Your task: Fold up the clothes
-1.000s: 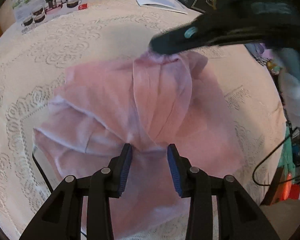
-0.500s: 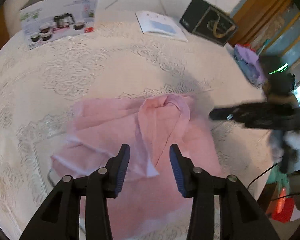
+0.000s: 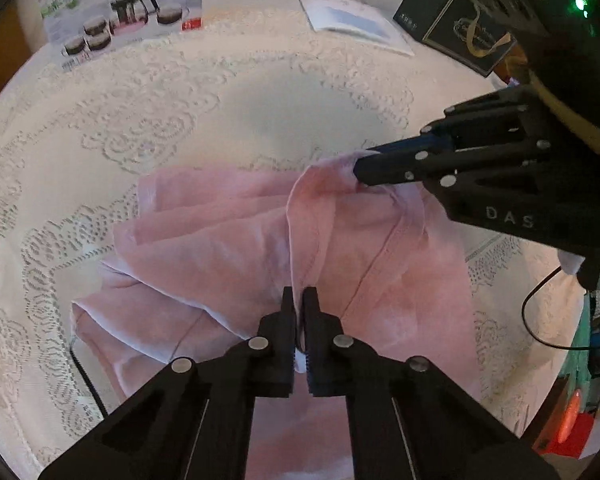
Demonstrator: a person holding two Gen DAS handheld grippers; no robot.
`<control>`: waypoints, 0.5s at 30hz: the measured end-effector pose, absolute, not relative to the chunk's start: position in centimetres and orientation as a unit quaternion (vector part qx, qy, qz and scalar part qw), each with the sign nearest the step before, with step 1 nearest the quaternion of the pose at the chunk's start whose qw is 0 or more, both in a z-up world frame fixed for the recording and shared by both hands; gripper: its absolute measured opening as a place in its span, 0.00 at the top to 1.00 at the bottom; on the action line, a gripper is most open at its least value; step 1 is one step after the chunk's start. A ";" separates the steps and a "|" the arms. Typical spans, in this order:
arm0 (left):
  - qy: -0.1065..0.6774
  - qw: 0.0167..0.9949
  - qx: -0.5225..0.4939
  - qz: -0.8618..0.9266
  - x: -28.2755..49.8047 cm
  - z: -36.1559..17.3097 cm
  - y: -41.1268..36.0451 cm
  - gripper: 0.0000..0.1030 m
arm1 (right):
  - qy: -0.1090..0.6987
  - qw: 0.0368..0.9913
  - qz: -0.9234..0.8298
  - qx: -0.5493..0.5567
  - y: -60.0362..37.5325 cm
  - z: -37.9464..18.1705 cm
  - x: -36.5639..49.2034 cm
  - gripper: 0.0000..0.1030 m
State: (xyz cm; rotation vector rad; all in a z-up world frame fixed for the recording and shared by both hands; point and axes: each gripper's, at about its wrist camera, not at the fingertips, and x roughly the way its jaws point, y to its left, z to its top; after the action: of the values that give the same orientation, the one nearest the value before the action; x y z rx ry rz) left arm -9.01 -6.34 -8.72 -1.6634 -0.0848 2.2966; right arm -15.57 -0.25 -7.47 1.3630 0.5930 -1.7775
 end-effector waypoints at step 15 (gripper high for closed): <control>0.050 0.211 -0.574 0.790 -2.7 -7.1 -5.3 0.71 | 0.078 0.349 -0.732 0.580 12.1 -5.9 -12.2 0.46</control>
State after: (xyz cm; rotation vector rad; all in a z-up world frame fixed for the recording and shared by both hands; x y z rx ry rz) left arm -2.72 -5.34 -7.08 -1.5949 0.1388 2.1955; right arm -12.23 12.13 -5.94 1.5020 0.2021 -1.8976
